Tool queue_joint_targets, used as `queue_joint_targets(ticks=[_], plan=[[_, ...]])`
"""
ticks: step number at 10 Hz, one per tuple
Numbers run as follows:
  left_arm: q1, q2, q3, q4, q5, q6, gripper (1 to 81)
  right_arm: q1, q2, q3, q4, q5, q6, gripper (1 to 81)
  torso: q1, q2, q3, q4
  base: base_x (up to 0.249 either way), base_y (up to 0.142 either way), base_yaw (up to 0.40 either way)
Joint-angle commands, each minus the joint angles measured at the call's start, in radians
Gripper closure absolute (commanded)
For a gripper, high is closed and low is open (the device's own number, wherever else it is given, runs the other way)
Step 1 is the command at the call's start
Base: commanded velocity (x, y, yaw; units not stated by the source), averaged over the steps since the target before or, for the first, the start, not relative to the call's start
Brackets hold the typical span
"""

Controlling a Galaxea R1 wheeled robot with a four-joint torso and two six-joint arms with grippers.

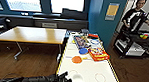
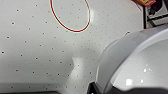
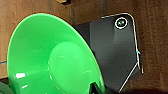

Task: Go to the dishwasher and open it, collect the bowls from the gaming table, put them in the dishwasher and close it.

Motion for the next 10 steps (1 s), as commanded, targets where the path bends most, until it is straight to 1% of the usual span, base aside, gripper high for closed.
queue_joint_targets(ticks=[1,2,3,4,5,6,7,8,9,10], plan=[[-0.070,-0.280,0.339,0.183,0.076,0.014,81.1,0.037,-0.057,0.031,0.000,-0.017,0.008,81.1,0.000,0.000,0.000,0.000,0.000,0.000,0.000],[-0.021,-0.360,0.410,0.229,0.074,0.015,81.1,0.030,-0.062,0.026,0.000,-0.017,0.010,81.1,0.000,0.000,0.000,0.000,0.000,0.000,0.000],[0.039,-0.397,0.431,0.268,0.074,0.015,81.1,0.024,-0.062,0.025,-0.001,-0.015,0.010,81.1,0.000,0.000,0.027,0.000,0.000,0.000,0.000],[0.103,-0.432,0.439,0.323,0.074,0.014,81.1,0.020,-0.060,0.012,-0.001,-0.015,0.010,81.1,0.000,0.000,0.029,0.000,0.000,0.000,0.000],[0.186,-0.449,0.435,0.381,0.071,0.014,81.1,0.014,-0.057,-0.002,0.000,-0.013,0.010,81.1,0.000,0.000,0.043,0.000,0.000,0.000,0.000],[0.244,-0.458,0.431,0.445,0.071,0.012,81.1,0.009,-0.057,-0.008,0.002,-0.012,0.010,81.1,0.000,0.000,0.055,0.000,0.000,0.000,0.000],[0.300,-0.466,0.415,0.495,0.069,0.013,81.1,0.004,-0.060,-0.014,0.002,-0.009,0.010,81.1,0.000,0.000,0.070,0.000,0.000,0.000,0.000],[0.343,-0.468,0.404,0.520,0.069,0.014,81.1,-0.002,-0.063,-0.018,0.002,-0.007,0.010,81.1,0.000,0.000,0.078,0.000,0.000,0.000,0.000],[0.396,-0.466,0.380,0.574,0.066,0.014,81.1,-0.008,-0.069,-0.028,0.000,-0.003,0.010,81.1,0.000,0.000,0.089,0.000,0.000,0.000,0.000],[0.430,-0.461,0.353,0.594,0.063,0.014,81.1,-0.008,-0.069,-0.037,0.003,-0.001,0.010,81.1,0.000,0.000,0.100,0.000,0.000,0.000,0.000]])
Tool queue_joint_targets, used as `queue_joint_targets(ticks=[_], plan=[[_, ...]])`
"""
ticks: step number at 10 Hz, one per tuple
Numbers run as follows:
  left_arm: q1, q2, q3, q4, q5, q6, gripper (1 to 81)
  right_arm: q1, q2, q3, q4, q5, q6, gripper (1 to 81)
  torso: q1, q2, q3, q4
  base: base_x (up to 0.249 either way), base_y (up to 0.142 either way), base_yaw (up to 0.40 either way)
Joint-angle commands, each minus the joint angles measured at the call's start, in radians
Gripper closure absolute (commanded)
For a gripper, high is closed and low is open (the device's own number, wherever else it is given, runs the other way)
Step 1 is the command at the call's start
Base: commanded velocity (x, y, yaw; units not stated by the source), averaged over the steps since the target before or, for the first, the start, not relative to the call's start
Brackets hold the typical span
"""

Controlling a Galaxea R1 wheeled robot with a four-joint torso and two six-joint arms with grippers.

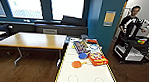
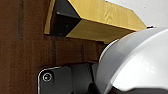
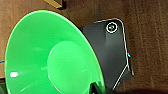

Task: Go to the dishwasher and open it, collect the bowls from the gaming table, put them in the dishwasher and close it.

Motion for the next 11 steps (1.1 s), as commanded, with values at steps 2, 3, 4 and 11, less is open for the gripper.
queue_joint_targets(ticks=[2,3,4,11], plan=[[0.065,-0.026,-0.033,0.210,-0.022,0.002,81.1,0.038,-0.045,-0.016,0.001,-0.024,0.001,81.1,0.000,0.000,0.035,0.000,0.000,0.000,0.000],[0.088,-0.014,-0.062,0.229,-0.022,0.004,81.1,0.032,-0.045,-0.030,0.001,-0.024,0.001,81.1,0.000,-0.001,0.053,0.000,0.000,0.000,0.000],[0.108,-0.004,-0.089,0.246,-0.039,0.002,81.1,0.028,-0.042,-0.041,-0.002,-0.024,-0.001,81.1,0.000,-0.001,0.034,0.000,0.000,0.000,0.000],[0.299,0.141,-0.557,0.314,-0.448,0.005,81.1,-0.070,0.097,-0.268,-0.064,0.040,-0.015,81.1,-0.003,-0.002,0.051,0.000,0.000,0.000,0.000]])
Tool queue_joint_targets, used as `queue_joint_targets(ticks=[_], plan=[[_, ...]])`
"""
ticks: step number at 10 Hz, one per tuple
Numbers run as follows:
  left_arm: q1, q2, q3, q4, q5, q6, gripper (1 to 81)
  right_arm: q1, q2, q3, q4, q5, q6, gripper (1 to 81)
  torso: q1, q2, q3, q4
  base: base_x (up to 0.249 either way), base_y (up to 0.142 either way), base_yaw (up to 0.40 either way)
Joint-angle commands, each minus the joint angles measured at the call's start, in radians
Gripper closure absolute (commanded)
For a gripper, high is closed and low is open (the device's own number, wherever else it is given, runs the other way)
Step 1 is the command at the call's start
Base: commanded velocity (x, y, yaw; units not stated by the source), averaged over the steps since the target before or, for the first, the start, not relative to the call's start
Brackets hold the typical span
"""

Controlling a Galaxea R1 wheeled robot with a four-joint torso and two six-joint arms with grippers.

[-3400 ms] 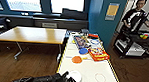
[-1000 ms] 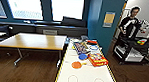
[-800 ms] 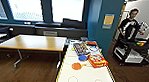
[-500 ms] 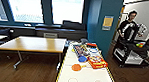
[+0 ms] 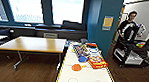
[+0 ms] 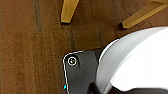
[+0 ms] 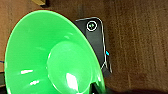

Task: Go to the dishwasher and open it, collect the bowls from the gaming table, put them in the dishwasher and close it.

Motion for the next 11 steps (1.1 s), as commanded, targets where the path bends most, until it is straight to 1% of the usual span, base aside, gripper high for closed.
queue_joint_targets(ticks=[1,2,3,4,6,8,10,11], plan=[[0.045,0.079,-0.197,0.060,-0.233,0.003,81.1,-0.015,-0.007,-0.003,-0.061,0.056,-0.006,81.1,0.000,0.000,0.000,0.000,0.000,0.000,0.000],[0.066,0.100,-0.252,0.068,-0.270,0.004,81.1,-0.037,-0.001,-0.003,-0.075,0.082,-0.006,81.1,0.000,0.000,0.000,0.000,0.000,0.000,0.000],[0.082,0.116,-0.291,0.070,-0.290,0.004,81.1,-0.054,0.005,-0.005,-0.081,0.098,-0.004,81.1,0.000,0.000,0.000,0.000,0.000,0.000,0.000],[0.095,0.149,-0.364,0.070,-0.317,0.007,81.1,-0.071,0.014,-0.006,-0.086,0.112,-0.005,81.1,0.000,0.000,0.001,0.000,0.000,0.000,0.000],[0.115,0.197,-0.467,0.070,-0.365,0.007,81.1,-0.095,0.030,-0.011,-0.095,0.138,-0.006,81.1,-0.001,0.000,0.001,0.000,0.000,0.000,0.000],[0.132,0.240,-0.544,0.070,-0.383,0.007,81.1,-0.098,0.054,-0.036,-0.093,0.139,-0.004,81.1,-0.001,-0.001,0.042,0.000,0.000,0.000,0.000],[0.141,0.264,-0.583,0.070,-0.383,0.009,81.1,-0.098,0.079,-0.062,-0.090,0.139,-0.004,81.1,0.000,-0.001,0.082,0.000,0.000,0.000,0.000],[0.143,0.278,-0.593,0.070,-0.383,0.009,81.1,-0.098,0.091,-0.079,-0.090,0.139,-0.004,81.1,-0.001,-0.001,0.048,0.000,0.000,0.000,0.000]])
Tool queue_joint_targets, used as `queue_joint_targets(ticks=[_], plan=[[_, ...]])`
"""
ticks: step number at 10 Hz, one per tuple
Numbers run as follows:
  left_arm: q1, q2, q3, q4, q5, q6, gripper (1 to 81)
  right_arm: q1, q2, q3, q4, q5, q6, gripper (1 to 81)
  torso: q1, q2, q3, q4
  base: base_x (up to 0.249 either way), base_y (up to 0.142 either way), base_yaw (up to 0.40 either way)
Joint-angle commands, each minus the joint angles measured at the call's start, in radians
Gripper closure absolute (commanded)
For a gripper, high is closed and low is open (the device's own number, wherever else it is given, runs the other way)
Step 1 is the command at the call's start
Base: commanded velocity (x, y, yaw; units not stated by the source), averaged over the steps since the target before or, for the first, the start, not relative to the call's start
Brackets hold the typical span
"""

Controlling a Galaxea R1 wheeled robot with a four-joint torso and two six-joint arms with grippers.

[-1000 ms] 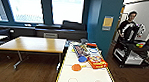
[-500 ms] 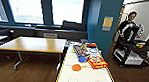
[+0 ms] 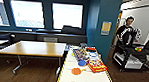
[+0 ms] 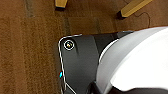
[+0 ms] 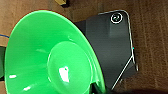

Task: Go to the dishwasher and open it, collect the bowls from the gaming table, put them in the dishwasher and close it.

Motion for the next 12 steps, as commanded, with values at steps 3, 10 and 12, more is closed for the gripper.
queue_joint_targets(ticks=[3,10,12], plan=[[-0.035,0.014,-0.012,0.016,-0.007,0.005,81.1,0.035,0.007,-0.034,-0.015,-0.026,0.001,81.1,-0.001,-0.001,0.009,0.000,0.000,0.000,0.000],[-0.033,0.037,-0.017,0.021,-0.004,0.005,81.1,0.038,0.059,-0.086,-0.033,-0.029,-0.001,81.1,-0.003,-0.002,0.008,0.000,-0.072,0.000,0.000],[-0.033,0.054,-0.047,0.022,-0.007,0.005,81.1,0.038,0.065,-0.089,-0.035,-0.029,-0.001,81.1,-0.002,-0.002,0.008,0.000,-0.114,0.000,0.000]])
